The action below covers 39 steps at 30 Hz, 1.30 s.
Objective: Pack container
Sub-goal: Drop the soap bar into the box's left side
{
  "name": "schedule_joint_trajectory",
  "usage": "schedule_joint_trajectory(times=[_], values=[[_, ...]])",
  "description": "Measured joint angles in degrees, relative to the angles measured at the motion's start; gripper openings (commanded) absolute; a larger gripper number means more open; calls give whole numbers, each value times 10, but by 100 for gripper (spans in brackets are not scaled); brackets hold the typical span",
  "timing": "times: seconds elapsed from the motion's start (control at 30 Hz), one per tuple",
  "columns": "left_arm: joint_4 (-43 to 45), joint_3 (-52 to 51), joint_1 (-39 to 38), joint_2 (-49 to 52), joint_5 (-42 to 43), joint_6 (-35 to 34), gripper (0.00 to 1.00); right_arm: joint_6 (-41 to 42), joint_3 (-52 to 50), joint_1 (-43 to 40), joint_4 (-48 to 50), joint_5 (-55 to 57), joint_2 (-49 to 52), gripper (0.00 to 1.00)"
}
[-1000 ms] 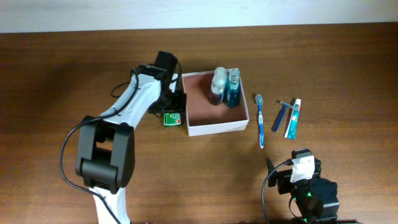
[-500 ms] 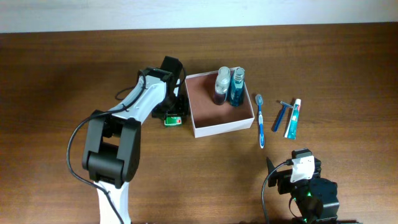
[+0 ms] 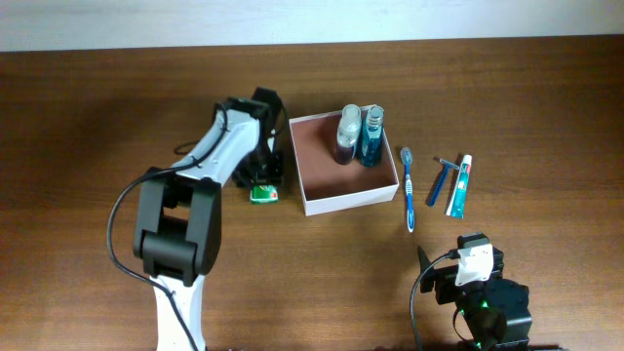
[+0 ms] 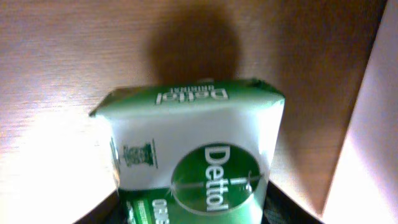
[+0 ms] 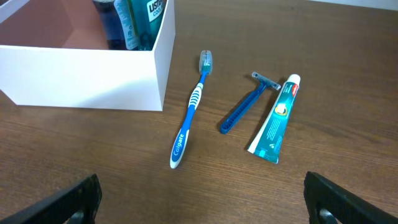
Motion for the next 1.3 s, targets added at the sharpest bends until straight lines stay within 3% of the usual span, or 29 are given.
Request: schedule_joint_trajectory(times=[0.23,0.47,0.7,0.8,0.93,1.03,1.3], values=[[-125,191,-4,-19,-2,0,43,0,0,0,-1,0,0,99],[-75,223,-71,-58,1,-33,43,0,0,0,0,0,0,99],[-16,223,-114,-2,9,-86,45,0,0,0,0,0,0,99],[-12,222,-114,28,9,-104,75,0,0,0,0,0,0,99],[-7,220,-110,46,12,-119,99,0,0,0,0,0,0,99],[-30,233,-108,46,20,-121,99,0,0,0,0,0,0,99],[-222,392,-59,44,17,-71,99,0,0,0,0,0,0,99]])
